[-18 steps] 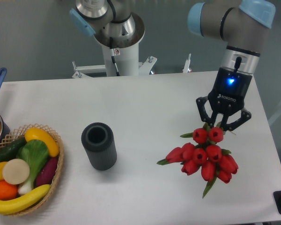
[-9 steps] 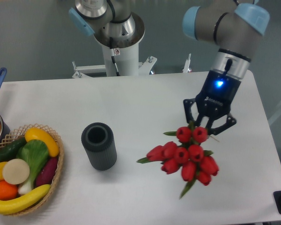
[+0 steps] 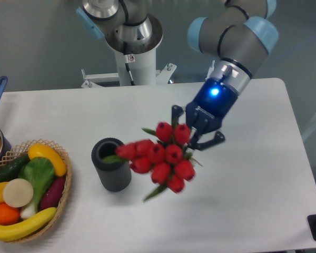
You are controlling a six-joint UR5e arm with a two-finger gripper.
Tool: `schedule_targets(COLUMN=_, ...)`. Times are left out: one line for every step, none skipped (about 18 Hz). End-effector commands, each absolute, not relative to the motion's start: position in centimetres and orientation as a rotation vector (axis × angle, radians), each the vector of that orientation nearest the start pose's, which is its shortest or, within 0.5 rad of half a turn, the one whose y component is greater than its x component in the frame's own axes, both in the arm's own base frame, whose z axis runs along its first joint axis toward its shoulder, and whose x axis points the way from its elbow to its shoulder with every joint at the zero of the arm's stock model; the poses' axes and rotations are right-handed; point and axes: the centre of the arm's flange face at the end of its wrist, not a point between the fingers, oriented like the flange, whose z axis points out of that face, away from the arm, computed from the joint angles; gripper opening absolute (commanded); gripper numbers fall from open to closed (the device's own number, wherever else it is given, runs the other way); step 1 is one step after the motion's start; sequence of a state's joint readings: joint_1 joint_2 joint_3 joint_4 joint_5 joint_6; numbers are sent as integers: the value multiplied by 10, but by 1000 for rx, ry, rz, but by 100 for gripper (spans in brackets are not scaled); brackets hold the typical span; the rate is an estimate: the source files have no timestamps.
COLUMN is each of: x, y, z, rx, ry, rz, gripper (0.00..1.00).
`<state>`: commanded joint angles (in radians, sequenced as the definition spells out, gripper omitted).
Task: Insert the flowers into the vase
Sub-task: 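Carry the tulips over the grey vase, stems pointing down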
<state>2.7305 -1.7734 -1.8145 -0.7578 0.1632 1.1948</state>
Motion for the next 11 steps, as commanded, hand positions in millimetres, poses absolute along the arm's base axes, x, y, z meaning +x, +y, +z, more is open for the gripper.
schedule_targets(x=-393, y=425, z=428, rx=-1667, ry=308, rz=-277, gripper=21)
schedule_targets(x=-386, y=422, z=426, rx=-1646, ry=314, rz=-285, gripper=21)
schedule_targets(x=-380, y=419, z=429, rx=-1628, ry=318, rz=-289, gripper=21)
schedule_targets(x=-372, y=419, z=432, rx=-1605, ry=324, rz=-303, gripper=21)
schedule_targets(x=-364, y=422, z=436, rx=-1578, ry=337, rz=-318, gripper=21)
schedule_targets(x=-356, y=426, z=440, rx=-1561, ry=350, rz=-334, gripper=21)
schedule_targets(x=-346, y=430, z=446, rx=-1554, ry=371, rz=-337, gripper=21)
schedule_targets(x=-339, y=433, z=449, rx=-1553, ry=379, rz=-349, gripper=21)
schedule_targets(x=-332, y=438, z=445, rx=-1552, ry=387, rz=-364, gripper=21)
schedule_targets(x=-323, y=443, z=442, rx=-1551, ry=398, rz=-380, gripper=21)
schedule_targets(x=-318, y=446, z=441, rx=-1549, ry=406, rz=-389, gripper=21)
